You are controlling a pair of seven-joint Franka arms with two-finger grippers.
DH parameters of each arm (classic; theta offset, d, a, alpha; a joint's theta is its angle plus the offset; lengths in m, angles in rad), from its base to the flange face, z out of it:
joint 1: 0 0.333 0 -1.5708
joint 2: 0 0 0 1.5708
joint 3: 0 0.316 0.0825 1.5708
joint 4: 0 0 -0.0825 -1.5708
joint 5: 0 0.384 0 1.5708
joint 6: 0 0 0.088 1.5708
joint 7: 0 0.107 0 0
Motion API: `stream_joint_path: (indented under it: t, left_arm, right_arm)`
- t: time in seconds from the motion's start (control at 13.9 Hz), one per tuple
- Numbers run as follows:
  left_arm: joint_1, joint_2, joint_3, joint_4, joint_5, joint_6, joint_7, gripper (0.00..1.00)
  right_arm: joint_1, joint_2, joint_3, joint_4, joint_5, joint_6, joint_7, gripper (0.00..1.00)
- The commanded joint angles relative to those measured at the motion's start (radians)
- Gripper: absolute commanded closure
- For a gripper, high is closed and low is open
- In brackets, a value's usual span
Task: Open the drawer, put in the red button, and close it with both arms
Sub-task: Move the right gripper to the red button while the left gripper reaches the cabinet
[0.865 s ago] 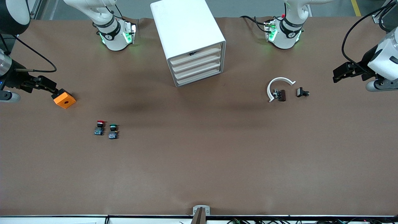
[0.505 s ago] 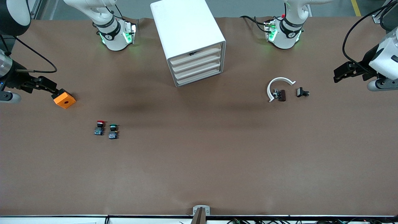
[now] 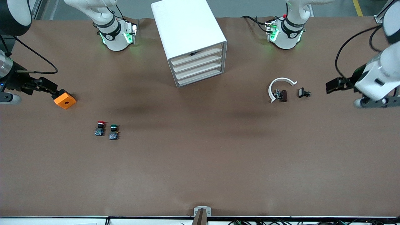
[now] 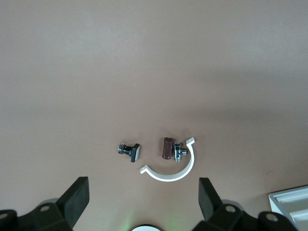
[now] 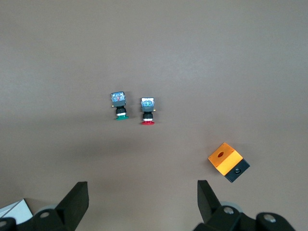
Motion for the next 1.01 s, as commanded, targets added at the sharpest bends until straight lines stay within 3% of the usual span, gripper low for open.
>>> stream_joint_path:
  t: [0.0, 0.36, 0.72, 0.94]
  left_arm:
    - [-0.043, 0.086, -0.005, 0.026, -0.016, 0.038, -0.123, 0.0]
    - [-0.081, 0.244, -0.02, 0.03, -0.045, 0.051, -0.65, 0.0]
    - [-0.129, 0.33, -0.023, 0.025, -0.052, 0.022, -0.979, 0.0]
    - [-0.168, 0.386, -0.023, 0.026, -0.176, -0.066, -1.194, 0.0]
  right_arm:
    - [0.016, 0.054, 0.004, 0.018, -0.014, -0.002, 0.005, 0.0]
    - [0.008, 0.172, 0.002, -0.052, -0.018, 0.166, 0.003, 0.0]
    - [-0.001, 0.287, -0.002, -0.139, -0.025, 0.405, 0.002, 0.0]
    - [-0.012, 0.352, -0.002, -0.192, -0.026, 0.553, 0.0, 0.0]
